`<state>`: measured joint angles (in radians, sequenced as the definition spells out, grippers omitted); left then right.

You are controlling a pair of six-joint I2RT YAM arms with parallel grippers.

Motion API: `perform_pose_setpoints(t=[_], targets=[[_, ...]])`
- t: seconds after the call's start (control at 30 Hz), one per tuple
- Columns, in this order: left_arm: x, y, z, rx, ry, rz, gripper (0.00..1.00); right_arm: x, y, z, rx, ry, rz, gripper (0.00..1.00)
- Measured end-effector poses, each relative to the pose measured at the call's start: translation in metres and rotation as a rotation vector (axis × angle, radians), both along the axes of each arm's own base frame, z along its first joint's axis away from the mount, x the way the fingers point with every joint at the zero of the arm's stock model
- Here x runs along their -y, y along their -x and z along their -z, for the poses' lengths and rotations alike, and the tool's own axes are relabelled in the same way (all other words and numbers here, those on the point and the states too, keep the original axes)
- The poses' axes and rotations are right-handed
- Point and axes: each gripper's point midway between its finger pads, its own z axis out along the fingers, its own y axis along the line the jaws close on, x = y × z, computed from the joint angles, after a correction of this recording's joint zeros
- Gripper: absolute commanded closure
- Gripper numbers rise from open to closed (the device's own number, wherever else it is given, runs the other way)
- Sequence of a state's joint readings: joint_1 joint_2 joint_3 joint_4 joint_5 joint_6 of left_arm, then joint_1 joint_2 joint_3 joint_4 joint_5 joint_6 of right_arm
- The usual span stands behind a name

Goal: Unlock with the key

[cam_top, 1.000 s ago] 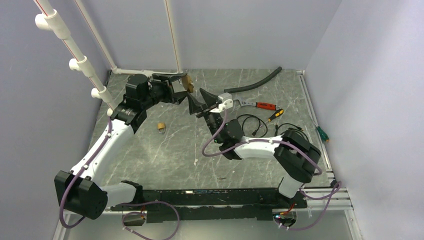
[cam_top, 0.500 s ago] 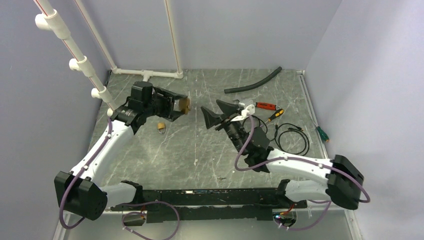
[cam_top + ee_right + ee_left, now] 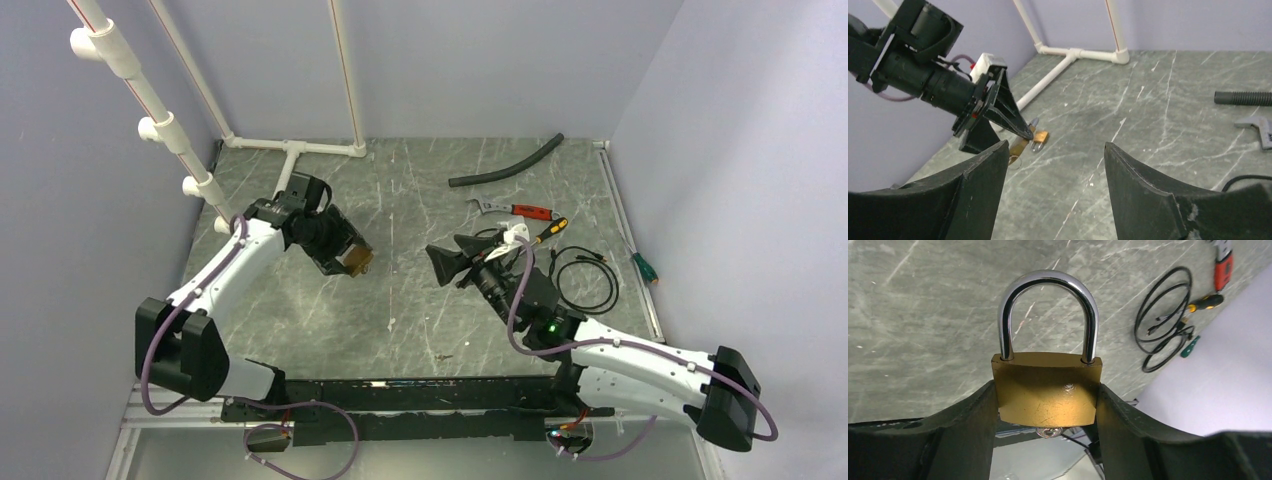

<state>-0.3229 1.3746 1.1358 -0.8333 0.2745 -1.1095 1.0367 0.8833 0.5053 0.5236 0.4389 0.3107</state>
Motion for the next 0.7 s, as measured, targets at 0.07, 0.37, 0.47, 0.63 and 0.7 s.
perform_pose_setpoints(t=[0.07,0.37,0.47,0.63,0.7], targets=[[-0.001,0.002,0.004,-0.004,-0.017,0.032,1.0,0.0,0.003,0.005,-0.026,0.01,-0.014,0.3],[0.003,-0.008,-0.019,0.064,-0.035,0.145,1.0,-0.028,-0.002,0.028,-0.224,0.054,-0.168,0.33],[0.006,-0.004,-0.017,0.053,-0.02,0.16,1.0,-0.039,-0.014,0.039,-0.314,0.033,-0.223,0.3],[0.009,0.002,-0.007,0.028,-0.003,0.17,1.0,-0.065,-0.009,0.072,-0.472,0.01,-0.342,0.29],[0.01,0.003,-0.003,0.021,0.003,0.167,1.0,-0.077,-0.007,0.081,-0.522,-0.003,-0.389,0.29]])
